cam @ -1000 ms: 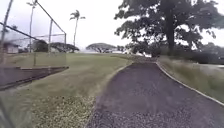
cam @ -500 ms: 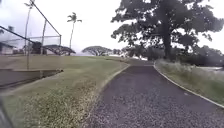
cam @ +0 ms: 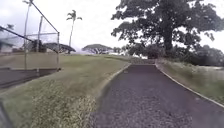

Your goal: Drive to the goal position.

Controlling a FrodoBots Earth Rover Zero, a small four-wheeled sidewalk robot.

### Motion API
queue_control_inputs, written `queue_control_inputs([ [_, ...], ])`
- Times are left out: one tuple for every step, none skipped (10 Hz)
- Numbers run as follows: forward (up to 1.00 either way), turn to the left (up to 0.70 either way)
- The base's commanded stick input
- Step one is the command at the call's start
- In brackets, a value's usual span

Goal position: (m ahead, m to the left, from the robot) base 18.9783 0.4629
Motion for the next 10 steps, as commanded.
queue_control_inputs([
  [0.7,-0.35],
  [0.7,-0.29],
  [0.7,-0.12],
  [0.7,0.0],
  [0.7,0.0],
  [0.7,0.0],
  [0.7,0.0],
  [0.7,0.0],
  [0.7,0.0],
  [0.7,0.0],
])
